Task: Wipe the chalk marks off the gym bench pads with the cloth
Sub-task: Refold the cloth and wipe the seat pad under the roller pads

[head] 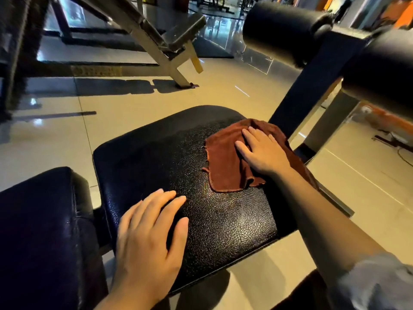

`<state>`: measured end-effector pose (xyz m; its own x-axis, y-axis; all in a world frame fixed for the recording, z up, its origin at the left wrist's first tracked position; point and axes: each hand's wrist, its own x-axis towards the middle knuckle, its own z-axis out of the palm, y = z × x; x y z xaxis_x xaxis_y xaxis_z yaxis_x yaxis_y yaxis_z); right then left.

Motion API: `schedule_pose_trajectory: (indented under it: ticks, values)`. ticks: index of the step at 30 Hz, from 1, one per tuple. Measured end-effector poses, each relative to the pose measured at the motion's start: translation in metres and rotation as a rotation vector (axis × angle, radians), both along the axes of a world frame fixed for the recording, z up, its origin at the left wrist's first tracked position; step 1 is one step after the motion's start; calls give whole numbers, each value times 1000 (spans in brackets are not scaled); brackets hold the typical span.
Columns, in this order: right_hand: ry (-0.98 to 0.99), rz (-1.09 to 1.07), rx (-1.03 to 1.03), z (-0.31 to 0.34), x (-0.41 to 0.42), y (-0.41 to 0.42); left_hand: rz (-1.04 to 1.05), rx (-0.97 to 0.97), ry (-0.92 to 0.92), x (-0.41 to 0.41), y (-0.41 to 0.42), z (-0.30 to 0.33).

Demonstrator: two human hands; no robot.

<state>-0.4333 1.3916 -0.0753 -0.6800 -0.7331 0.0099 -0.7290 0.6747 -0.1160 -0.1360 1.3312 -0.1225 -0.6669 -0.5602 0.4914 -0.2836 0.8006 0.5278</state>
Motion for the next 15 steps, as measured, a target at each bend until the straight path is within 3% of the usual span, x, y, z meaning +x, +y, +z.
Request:
schedule_pose_trajectory:
  ticks: [12, 15]
  values:
    - [-156, 218, -5, -1, 178, 38, -29, 139, -40, 7, -11, 0]
    - [-302, 253, -159, 18, 180, 56, -83, 130, -102, 16, -14, 1]
